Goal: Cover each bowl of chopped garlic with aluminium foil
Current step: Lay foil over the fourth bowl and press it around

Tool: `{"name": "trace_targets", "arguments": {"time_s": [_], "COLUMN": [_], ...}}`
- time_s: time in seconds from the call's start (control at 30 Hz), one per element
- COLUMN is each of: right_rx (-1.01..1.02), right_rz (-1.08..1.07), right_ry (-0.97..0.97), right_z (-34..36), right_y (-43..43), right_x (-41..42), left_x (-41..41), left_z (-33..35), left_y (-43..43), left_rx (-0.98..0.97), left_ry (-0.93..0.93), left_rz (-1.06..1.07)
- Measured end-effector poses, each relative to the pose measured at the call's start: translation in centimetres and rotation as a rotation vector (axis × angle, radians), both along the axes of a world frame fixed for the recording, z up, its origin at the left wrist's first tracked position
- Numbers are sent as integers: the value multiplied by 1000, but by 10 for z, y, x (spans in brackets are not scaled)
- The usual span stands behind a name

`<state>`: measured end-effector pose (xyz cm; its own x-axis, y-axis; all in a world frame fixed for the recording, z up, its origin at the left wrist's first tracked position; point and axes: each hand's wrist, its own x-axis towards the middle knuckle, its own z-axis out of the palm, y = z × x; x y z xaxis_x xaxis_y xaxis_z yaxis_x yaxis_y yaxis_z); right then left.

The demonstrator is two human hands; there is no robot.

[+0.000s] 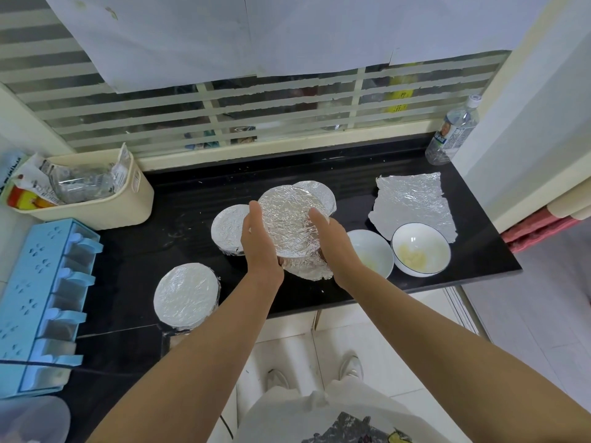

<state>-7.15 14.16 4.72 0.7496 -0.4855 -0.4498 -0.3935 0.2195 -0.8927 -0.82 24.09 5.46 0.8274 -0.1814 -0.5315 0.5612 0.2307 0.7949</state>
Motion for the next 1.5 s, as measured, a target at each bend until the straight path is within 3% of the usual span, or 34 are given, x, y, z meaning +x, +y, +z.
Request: {"name": "trace_targets", "arguments": {"time_s": [0.27,0.7,0.9,1.07,1.17,1.27,1.5], "right_rx": [57,143,151,136,112,100,103], "right_rz": [-87,-115,-92,-80,-33,17,87], "right_ry": [4,16,39,50,49,39,30], "right_z": [-1,-4,-5,-6,-5,-1,1], "right_y": [-1,-6,-11,-17,-18,-18,-19], "right_x": [0,2,2,0,0,0,-1], "left_x": [-6,-5,2,16,21,23,20], "left_z": [7,2,-7,0,11,12,3], "left_y": [4,6,15,18,10,7,17], "left_rx": [-167,-243,-125,90,122,135,67], "left_ry": [157,101,36,-177,-313,-264,-89], "left_rz": [-127,-244,-338,-217,-363,-488,-537]}}
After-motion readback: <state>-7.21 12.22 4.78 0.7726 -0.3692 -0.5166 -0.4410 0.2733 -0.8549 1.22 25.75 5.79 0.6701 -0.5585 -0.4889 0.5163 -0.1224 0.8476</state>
